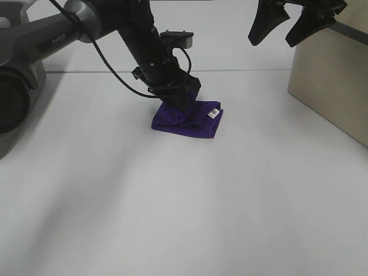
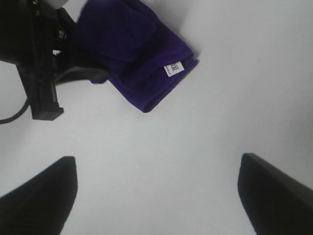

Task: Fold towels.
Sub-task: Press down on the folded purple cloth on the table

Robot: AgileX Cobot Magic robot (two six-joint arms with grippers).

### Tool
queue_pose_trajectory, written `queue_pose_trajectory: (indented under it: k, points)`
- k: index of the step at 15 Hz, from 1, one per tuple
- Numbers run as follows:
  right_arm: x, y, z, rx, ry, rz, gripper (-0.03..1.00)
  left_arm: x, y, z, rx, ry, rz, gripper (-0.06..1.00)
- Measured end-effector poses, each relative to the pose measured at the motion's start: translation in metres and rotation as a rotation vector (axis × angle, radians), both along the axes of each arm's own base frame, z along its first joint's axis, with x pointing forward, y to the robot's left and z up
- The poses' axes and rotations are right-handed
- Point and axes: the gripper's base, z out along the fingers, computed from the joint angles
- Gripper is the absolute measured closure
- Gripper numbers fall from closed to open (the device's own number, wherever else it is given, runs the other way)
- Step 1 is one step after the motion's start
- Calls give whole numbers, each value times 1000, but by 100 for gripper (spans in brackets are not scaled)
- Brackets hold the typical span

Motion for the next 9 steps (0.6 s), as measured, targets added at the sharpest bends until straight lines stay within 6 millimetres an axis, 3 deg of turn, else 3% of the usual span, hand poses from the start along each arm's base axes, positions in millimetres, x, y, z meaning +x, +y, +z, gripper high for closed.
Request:
queue_pose_trajectory:
  k: [1, 2, 6, 9]
  points:
    - [-1, 1, 1, 18, 2, -1, 10, -3, -6, 3, -74, 35, 5, 29]
    - [-2, 2, 4, 27, 1, -5, 10, -4, -9, 4, -111, 53, 8, 22]
    - [-10, 0, 22, 39, -39, -11, 10, -5, -11, 8, -148, 64, 9, 20]
    - [-16, 1, 33, 57, -60, -11, 10, -9, -23, 24, -315, 73, -61, 20]
